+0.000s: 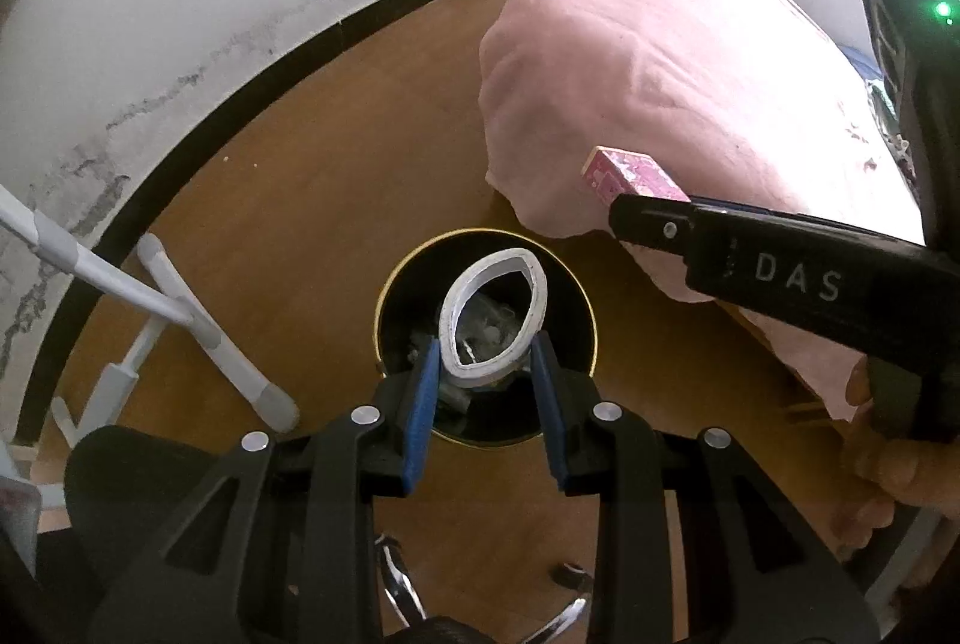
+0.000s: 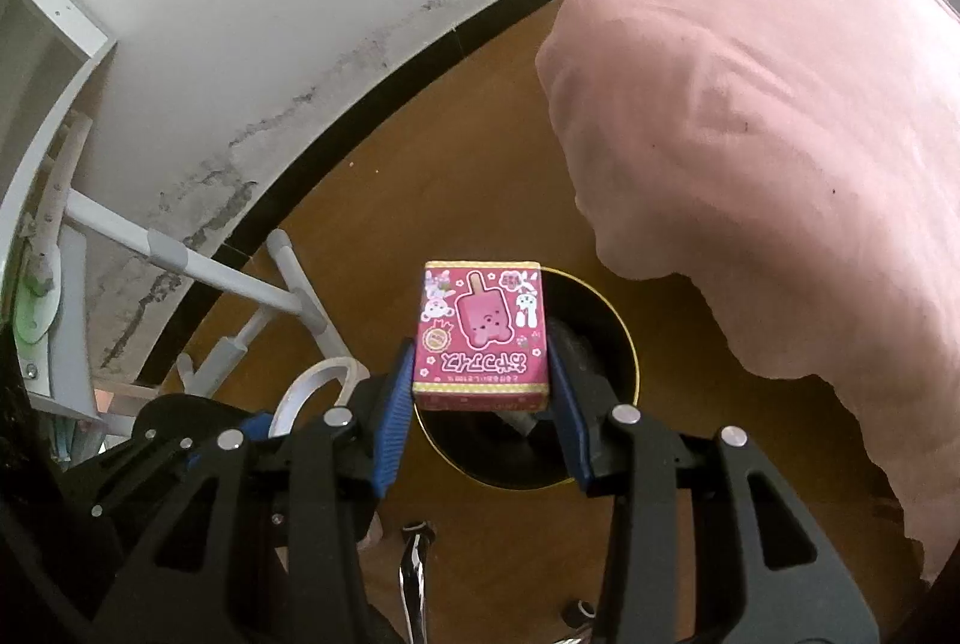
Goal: Collect trash
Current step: 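Carry the pink box and tape ring over the bin and open both tools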
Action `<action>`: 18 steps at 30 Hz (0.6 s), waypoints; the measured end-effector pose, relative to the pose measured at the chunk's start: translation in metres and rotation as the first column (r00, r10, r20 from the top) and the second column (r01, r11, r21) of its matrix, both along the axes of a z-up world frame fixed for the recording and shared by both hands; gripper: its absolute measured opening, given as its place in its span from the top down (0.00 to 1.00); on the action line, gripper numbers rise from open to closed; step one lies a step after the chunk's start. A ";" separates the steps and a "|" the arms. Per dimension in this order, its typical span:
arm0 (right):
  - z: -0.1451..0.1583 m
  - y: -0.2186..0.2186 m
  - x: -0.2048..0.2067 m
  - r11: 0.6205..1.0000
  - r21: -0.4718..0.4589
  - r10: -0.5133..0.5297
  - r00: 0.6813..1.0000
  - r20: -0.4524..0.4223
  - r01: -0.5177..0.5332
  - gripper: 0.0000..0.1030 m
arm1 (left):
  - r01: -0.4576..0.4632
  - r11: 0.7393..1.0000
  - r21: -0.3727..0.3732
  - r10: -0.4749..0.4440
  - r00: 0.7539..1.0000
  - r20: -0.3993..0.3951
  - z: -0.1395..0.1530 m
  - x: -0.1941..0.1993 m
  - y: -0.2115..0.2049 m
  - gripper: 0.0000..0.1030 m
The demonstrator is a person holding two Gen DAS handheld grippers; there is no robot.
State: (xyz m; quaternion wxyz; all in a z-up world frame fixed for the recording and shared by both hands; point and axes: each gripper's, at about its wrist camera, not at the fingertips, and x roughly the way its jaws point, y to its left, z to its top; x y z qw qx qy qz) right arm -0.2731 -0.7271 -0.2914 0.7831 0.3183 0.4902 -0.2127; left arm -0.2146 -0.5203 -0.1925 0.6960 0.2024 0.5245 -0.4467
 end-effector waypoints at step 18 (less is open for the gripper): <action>0.150 0.036 -0.043 0.873 -0.378 -0.155 0.911 0.382 0.308 0.07 | 0.165 0.938 -0.305 -0.037 0.921 0.387 0.127 -0.035 0.090 0.12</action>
